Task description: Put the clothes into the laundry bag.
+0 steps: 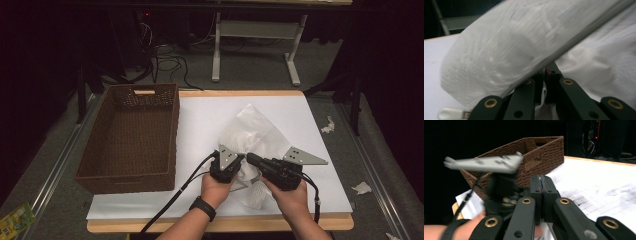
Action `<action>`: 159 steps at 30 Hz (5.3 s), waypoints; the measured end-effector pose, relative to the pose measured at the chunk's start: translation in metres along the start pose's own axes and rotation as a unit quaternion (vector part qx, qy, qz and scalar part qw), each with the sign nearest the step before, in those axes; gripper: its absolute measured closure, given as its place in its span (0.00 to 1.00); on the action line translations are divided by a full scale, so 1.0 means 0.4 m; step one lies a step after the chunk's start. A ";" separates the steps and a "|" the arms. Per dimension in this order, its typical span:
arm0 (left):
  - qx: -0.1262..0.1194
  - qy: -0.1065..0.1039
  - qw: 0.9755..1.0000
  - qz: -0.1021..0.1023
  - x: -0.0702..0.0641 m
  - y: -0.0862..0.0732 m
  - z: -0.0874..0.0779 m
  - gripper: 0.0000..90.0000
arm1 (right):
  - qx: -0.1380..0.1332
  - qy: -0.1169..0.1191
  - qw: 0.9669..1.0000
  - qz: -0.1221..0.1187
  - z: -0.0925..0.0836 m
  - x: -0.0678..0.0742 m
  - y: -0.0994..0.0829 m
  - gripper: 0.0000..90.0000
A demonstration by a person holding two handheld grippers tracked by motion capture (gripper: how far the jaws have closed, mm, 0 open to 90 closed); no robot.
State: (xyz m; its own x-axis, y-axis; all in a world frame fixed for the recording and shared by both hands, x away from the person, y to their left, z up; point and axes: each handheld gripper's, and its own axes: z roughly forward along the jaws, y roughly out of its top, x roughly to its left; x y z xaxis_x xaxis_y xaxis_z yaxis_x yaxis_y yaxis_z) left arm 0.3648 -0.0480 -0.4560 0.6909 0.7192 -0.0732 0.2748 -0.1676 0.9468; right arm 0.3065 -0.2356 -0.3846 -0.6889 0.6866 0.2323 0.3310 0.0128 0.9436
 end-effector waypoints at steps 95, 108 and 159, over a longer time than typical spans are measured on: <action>0.032 -0.065 0.997 0.004 0.026 -0.020 -0.155 0.38 | -0.002 -0.012 1.000 0.024 -0.011 -0.029 -0.014 1.00; 0.037 -0.039 0.999 0.011 0.083 -0.063 -0.229 0.44 | 0.038 -0.015 0.999 0.026 0.018 -0.021 -0.062 0.99; 0.056 -0.022 0.997 0.054 0.045 -0.080 -0.179 0.98 | 0.176 -0.205 0.961 0.054 0.082 -0.261 -0.137 0.97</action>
State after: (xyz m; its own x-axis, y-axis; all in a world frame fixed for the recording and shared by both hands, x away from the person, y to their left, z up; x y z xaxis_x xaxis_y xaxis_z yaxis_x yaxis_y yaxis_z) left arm 0.3207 0.0184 -0.4652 0.7488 0.6627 0.0105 0.2693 -0.3187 0.9088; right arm 0.3814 -0.2843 -0.4682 -0.3508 0.9254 0.1431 0.6336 0.1220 0.7640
